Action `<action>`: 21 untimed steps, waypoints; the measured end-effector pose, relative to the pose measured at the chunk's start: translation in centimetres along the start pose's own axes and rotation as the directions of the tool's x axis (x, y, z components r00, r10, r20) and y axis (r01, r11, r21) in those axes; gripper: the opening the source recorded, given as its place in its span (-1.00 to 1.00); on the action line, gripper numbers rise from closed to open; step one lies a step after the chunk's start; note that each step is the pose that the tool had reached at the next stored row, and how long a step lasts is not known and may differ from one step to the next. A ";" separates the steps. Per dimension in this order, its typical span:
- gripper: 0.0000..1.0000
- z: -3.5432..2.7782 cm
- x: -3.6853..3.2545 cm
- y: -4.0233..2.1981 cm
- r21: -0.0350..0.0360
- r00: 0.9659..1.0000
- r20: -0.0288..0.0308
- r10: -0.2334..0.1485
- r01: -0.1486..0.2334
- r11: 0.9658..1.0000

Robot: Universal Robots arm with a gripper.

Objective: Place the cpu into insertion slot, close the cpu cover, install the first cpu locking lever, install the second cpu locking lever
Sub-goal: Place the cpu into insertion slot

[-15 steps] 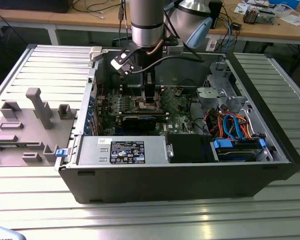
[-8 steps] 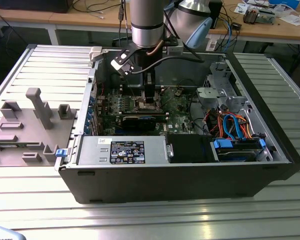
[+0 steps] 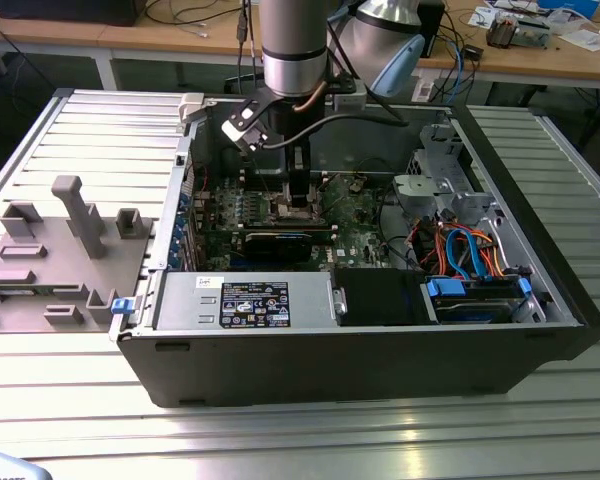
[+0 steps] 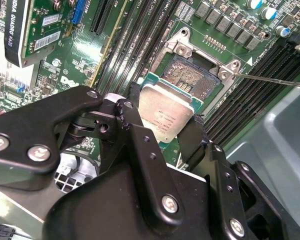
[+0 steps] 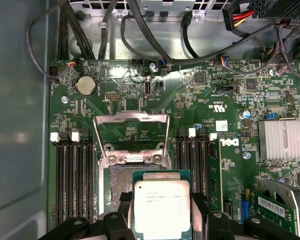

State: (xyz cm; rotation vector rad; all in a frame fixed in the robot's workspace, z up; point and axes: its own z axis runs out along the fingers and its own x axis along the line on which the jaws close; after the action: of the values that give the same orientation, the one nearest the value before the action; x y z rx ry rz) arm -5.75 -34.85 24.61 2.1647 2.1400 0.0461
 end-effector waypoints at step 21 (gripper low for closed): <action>0.09 0.39 0.02 -0.04 0.000 1.000 0.000 0.000 0.000 1.000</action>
State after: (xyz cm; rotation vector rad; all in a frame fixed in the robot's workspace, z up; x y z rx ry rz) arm -5.75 -34.85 24.21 2.1648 2.1400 0.0461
